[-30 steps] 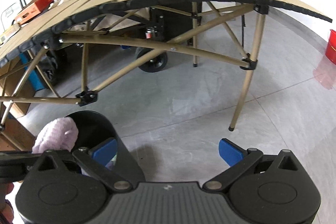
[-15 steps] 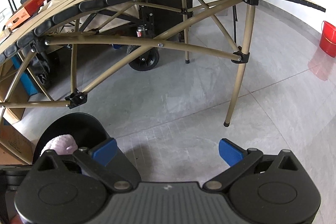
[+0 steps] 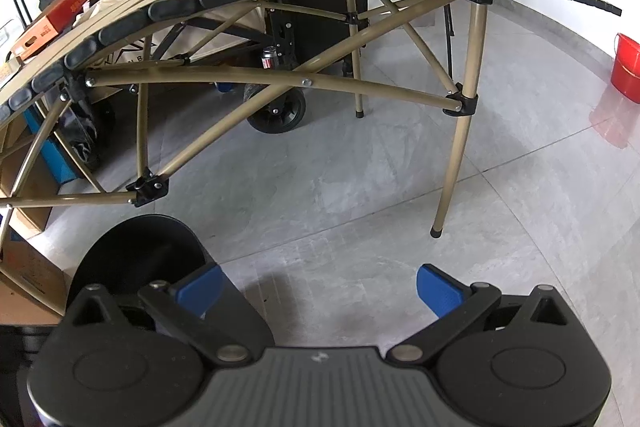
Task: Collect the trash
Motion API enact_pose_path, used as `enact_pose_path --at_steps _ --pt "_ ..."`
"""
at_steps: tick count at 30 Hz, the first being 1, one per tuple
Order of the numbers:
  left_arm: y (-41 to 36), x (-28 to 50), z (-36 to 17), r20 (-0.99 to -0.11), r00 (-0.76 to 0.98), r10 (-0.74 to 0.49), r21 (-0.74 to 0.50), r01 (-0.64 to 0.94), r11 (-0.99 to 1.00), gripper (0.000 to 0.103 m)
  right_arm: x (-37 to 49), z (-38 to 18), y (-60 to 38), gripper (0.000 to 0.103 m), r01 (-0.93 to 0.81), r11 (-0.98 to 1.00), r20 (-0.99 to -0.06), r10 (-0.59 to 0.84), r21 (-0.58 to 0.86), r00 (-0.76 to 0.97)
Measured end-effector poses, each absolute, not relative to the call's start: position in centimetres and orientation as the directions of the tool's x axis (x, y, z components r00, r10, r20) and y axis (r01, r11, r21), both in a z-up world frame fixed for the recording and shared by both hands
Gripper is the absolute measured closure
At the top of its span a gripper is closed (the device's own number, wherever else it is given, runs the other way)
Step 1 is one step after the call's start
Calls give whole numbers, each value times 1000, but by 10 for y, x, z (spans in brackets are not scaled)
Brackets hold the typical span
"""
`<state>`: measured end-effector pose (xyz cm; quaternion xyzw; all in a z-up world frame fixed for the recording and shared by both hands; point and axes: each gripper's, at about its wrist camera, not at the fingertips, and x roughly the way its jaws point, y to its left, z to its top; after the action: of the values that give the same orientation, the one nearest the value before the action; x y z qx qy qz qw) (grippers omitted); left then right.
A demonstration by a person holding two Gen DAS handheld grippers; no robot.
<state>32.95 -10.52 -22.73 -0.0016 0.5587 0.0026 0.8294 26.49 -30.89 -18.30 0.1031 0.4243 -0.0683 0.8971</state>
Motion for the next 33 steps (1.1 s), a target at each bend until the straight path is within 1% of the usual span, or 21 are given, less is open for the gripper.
enact_pose_path --at_steps 12,20,24,29,33 --pt "-104 328 -226 -925 380 5 5 -2 1000 0 266 -183 -307 0 201 970 -777 -22 136 630" --pt "-98 319 -213 -903 429 13 13 -1 1000 0 264 -176 -302 0 171 973 -767 10 156 642" --pt "-83 300 -190 -867 498 8 7 -5 1000 0 252 -163 -294 0 127 978 -751 42 166 659" --pt "-64 254 -150 -770 638 21 20 -9 1000 0 225 -134 -278 0 53 980 -707 99 190 700" --pt "-42 209 -120 -719 695 -14 -5 15 1000 0 190 -105 -269 0 0 983 -662 123 183 740"
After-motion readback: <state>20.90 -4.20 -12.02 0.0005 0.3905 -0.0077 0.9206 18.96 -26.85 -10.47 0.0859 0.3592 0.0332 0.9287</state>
